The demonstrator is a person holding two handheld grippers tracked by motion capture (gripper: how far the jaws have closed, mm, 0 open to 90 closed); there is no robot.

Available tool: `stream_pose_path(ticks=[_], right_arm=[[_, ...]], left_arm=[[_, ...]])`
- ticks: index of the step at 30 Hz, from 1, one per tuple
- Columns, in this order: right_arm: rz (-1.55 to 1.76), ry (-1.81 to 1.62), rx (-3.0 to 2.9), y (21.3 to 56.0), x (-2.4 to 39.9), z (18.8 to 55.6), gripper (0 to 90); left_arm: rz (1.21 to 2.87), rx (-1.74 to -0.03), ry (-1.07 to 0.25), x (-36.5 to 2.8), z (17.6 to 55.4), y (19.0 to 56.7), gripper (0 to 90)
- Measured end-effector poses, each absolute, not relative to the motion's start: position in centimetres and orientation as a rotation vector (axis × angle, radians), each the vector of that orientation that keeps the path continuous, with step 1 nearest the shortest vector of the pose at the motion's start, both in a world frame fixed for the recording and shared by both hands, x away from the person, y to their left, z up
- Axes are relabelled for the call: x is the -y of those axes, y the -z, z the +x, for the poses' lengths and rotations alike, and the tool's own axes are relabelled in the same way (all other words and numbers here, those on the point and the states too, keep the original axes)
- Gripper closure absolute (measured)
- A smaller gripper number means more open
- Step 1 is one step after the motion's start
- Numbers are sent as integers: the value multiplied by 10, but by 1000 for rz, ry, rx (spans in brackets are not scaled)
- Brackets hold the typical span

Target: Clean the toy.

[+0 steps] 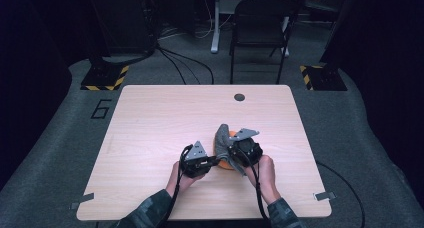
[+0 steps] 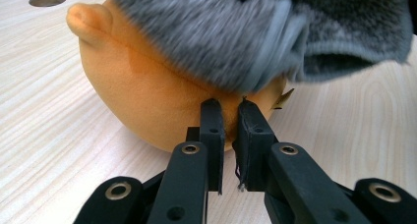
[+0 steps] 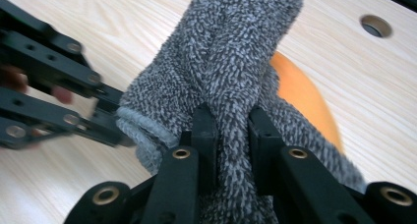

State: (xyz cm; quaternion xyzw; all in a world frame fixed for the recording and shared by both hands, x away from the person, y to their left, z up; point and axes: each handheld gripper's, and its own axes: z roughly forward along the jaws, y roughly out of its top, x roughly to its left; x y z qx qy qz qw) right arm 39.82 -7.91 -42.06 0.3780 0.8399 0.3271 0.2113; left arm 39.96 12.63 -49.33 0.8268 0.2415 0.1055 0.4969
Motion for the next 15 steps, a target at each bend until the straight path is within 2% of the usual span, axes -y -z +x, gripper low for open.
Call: stream_pose_path(ticks=[15], right_arm=[[1322,-801,-2219,442,144,421,771]], left_arm=[[1996,-586,-255,-127,400,494,827]])
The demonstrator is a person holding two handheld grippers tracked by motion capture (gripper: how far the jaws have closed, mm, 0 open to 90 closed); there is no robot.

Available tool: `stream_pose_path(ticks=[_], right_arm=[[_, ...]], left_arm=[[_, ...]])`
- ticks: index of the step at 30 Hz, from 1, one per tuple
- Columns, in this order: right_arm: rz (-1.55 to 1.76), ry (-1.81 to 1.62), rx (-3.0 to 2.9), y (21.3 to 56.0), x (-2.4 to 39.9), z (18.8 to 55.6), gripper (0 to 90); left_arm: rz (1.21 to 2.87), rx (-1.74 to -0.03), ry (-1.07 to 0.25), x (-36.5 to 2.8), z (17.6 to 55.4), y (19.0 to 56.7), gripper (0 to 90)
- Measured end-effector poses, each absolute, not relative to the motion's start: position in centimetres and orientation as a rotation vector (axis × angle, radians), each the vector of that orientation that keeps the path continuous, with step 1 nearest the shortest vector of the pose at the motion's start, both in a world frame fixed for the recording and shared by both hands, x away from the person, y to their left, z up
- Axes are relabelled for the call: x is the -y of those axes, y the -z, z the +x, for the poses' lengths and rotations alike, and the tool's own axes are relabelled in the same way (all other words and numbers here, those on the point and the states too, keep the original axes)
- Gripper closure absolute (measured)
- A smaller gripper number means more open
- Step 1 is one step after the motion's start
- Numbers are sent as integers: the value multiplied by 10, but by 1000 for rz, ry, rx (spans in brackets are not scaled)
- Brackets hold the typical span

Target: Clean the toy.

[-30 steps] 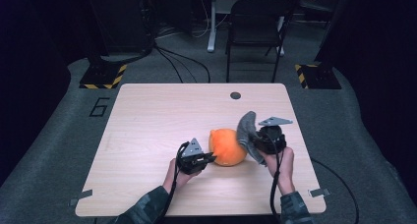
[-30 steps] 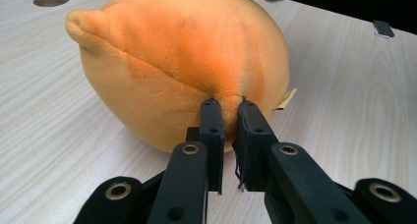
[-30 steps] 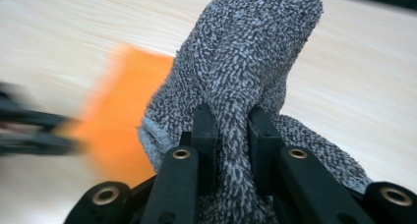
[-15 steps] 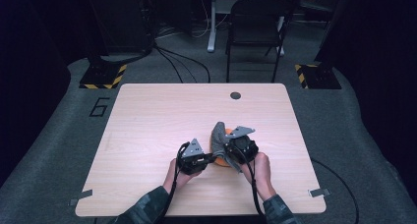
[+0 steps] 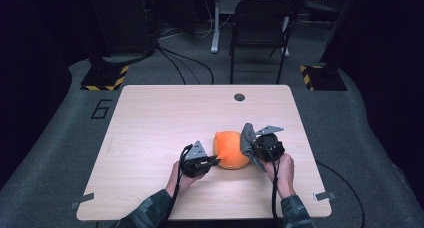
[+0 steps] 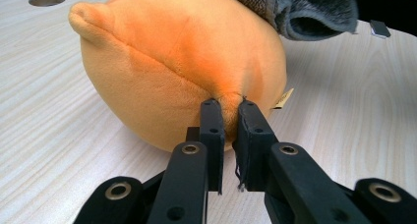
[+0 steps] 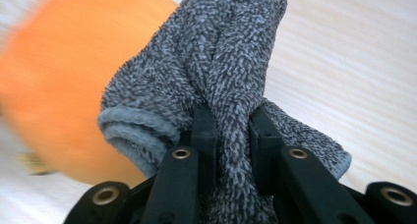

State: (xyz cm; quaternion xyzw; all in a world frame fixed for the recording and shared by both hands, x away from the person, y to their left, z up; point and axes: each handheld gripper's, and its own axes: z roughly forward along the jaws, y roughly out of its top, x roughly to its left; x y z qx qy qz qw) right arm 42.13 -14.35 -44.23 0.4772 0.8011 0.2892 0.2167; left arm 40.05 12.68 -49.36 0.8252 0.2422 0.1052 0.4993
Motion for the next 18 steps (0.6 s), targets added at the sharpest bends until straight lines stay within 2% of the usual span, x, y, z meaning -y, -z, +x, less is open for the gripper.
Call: stream_pose_path(ticks=[8,10,13,16,18], right_arm=[[1433,-687,-2231,478,164,438,771],[1440,-704,-2191,469,169,437,771],[1418,-866,-2108,434,171,424,772],[1288,-1003,-2123,409,150,410,773],[1227,-976,-2180,411,127,408,773]], left_arm=[[1995,-590,-249,-127,401,494,826],[1996,-589,-250,-128,401,494,825],[1989,-592,-248,-128,402,495,823],[1988,-586,-245,-128,401,495,819],[1989,-582,-246,-128,401,495,813]])
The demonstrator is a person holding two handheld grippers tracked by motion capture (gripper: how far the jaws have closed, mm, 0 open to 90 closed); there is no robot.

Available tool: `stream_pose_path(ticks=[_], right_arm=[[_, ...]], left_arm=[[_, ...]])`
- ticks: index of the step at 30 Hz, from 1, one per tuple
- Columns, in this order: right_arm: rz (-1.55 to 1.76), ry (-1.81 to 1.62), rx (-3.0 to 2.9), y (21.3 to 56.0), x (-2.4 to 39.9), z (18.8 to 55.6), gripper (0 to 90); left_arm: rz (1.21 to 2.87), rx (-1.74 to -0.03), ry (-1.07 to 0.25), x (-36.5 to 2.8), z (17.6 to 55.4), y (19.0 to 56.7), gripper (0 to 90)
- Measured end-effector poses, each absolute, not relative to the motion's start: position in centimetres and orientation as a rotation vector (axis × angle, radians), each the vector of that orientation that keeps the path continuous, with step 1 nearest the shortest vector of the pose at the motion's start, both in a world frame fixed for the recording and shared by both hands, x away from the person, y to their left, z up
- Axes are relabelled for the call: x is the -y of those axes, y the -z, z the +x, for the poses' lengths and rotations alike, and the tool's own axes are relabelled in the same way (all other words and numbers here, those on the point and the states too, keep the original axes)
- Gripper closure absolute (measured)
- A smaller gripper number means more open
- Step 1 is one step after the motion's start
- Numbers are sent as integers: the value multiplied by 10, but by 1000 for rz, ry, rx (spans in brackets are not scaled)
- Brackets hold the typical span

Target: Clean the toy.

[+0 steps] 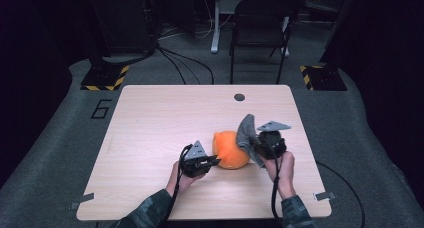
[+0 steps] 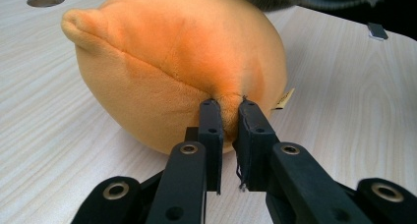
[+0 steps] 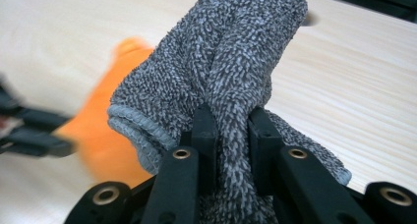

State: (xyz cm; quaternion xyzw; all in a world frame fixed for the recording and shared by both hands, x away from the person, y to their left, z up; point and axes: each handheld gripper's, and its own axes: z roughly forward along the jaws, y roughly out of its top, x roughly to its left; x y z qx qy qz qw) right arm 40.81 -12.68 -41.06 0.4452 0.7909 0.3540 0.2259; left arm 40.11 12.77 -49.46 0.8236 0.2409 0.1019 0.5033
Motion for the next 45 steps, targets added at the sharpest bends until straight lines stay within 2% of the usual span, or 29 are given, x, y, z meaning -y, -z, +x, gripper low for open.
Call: stream_pose_path(ticks=[3,6,12,15,18,22,28,31,35,38,42,45], right_arm=[[1192,-847,-2239,430,105,413,777],[1195,-845,-2243,433,104,418,779],[1218,-850,-2255,433,103,423,780],[1221,-856,-2260,433,103,424,780],[1223,-856,-2264,434,103,425,780],[1229,-860,-2264,434,103,426,780],[1228,-862,-2265,436,103,427,781],[1239,-863,-2262,437,103,426,781],[1233,-896,-2260,436,104,424,781],[1261,-988,-2217,425,122,421,780],[1339,-955,-2105,414,171,409,779],[1430,-886,-2053,426,203,401,779]], left_arm=[[1998,-572,-256,-128,401,495,777],[1996,-551,-261,-129,401,493,661],[2044,-515,-377,-130,402,493,314],[2078,-500,-429,-129,405,496,244],[2101,-468,-454,-127,408,501,218],[2119,-425,-507,-122,409,507,222],[2128,-390,-543,-114,410,513,279],[2125,-386,-552,-114,410,514,373],[2118,-389,-555,-113,409,515,551],[2105,-390,-556,-114,408,514,657],[2099,-381,-548,-115,409,515,720],[2098,-380,-552,-115,408,515,755]])
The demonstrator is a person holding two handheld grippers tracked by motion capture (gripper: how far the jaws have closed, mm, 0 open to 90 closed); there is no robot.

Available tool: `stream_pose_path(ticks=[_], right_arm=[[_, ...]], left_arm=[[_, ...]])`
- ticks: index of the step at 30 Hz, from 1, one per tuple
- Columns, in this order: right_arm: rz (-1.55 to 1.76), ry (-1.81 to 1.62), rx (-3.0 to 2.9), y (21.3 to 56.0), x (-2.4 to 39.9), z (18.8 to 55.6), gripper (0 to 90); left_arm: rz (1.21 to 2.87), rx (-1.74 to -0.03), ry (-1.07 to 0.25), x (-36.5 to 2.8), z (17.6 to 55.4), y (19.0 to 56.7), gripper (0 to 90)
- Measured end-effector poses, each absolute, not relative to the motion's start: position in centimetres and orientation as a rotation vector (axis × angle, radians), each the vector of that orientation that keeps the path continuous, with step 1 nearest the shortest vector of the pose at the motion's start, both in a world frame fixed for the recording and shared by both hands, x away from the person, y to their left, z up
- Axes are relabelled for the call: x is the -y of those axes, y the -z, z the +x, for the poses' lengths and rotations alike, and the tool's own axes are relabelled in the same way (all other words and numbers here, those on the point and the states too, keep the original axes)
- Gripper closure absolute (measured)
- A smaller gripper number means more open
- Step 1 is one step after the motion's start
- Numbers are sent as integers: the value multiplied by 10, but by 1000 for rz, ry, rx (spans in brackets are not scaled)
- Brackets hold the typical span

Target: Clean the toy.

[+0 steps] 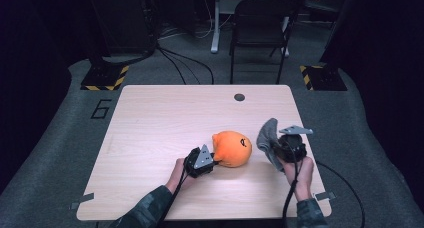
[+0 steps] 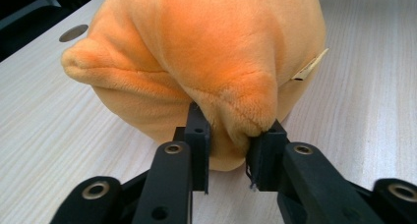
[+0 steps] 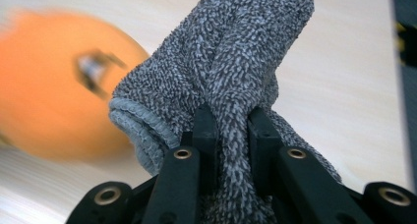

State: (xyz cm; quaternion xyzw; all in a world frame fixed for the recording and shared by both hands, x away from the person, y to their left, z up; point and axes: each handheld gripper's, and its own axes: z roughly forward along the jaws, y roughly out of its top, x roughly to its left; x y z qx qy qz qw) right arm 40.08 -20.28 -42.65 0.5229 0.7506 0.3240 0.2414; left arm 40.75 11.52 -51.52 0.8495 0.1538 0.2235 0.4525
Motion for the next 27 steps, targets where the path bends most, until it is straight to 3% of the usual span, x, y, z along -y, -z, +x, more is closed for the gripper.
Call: stream_pose_path(ticks=[7,13,21,27], right_arm=[[1521,-802,-2049,448,224,402,777],[1500,-802,-2040,447,221,403,777],[1448,-904,-2009,419,223,394,777],[1291,-997,-2080,389,178,382,776]], left_arm=[[2023,-411,-528,-118,409,514,805],[1906,-511,-369,-125,413,495,818],[1842,-661,-120,-133,414,467,814],[1872,-739,-42,-128,415,468,811]])
